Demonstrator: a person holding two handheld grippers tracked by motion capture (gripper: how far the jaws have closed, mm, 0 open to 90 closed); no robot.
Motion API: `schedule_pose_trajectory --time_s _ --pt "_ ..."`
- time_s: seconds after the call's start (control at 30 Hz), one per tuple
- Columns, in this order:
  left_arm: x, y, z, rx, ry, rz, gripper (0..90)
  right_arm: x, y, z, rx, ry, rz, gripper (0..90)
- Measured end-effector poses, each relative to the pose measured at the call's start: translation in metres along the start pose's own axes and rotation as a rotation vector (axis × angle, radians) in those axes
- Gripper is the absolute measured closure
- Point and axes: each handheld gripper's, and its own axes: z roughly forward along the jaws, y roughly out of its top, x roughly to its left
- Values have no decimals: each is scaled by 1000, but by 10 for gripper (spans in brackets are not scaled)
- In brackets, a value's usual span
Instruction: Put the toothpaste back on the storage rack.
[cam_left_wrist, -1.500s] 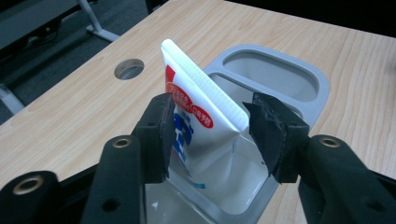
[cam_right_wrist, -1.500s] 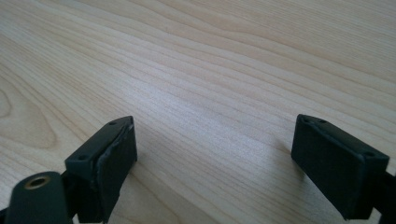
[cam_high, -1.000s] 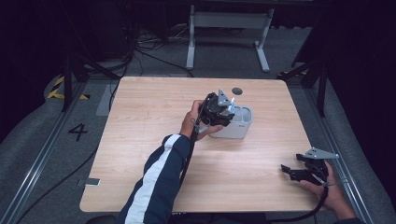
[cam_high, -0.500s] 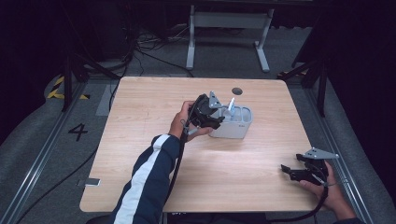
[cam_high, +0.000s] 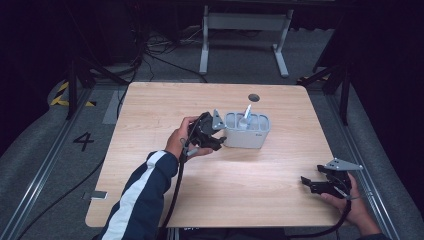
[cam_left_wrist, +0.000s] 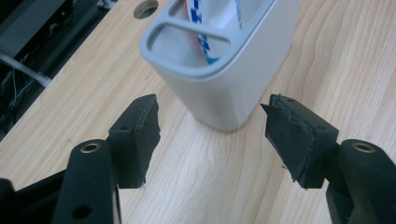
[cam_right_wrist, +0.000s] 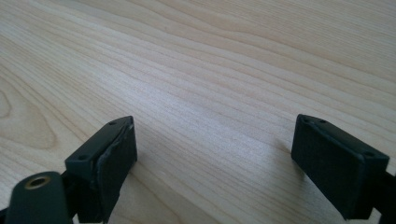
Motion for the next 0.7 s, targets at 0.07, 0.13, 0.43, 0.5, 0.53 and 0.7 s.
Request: schedule_pose_trajectory --time_s 0.07,0.13,0.43,0.5,0.53,0.7 --pt "0 -6 -2 9 3 1 354 0 0 0 0 0 0 146" --pt "0 -8 -3 16 6 7 354 0 0 0 0 0 0 146" --pt "1 -39 -12 52 15 -11 350 0 0 0 0 0 0 146" --pt "3 -46 -13 67 8 -30 344 0 0 0 0 0 0 146" --pt "3 -51 -14 77 9 -37 344 0 0 0 0 0 0 146" --pt "5 -67 -20 90 20 -54 339 0 0 0 0 0 0 146"
